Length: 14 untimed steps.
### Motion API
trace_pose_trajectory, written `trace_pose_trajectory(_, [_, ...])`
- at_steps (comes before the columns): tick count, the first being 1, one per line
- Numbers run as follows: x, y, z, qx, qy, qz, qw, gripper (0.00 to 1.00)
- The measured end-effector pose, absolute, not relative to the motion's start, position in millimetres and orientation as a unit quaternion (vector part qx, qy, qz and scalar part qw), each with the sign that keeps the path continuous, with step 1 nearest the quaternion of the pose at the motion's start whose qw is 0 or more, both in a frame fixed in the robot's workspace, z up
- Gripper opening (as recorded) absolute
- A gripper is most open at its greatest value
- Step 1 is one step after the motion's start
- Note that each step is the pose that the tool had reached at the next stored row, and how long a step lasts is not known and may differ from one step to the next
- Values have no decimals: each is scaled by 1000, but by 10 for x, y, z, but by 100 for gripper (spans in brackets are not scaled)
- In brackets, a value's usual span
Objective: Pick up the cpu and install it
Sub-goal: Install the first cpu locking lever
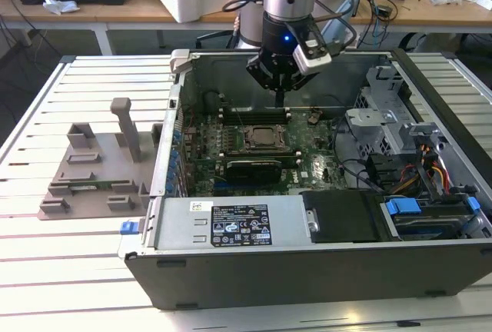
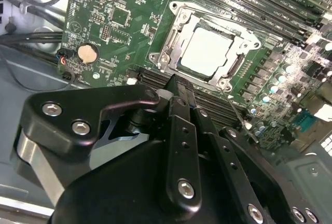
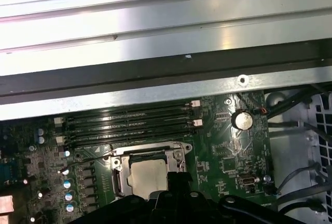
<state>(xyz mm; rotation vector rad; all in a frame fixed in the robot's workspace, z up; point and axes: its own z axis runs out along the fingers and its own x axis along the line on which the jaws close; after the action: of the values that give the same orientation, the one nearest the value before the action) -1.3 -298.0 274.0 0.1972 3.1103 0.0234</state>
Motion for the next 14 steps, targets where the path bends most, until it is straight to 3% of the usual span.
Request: trace_pose_trajectory(14, [-13, -2980, 2740, 9, 1000, 8, 12, 11])
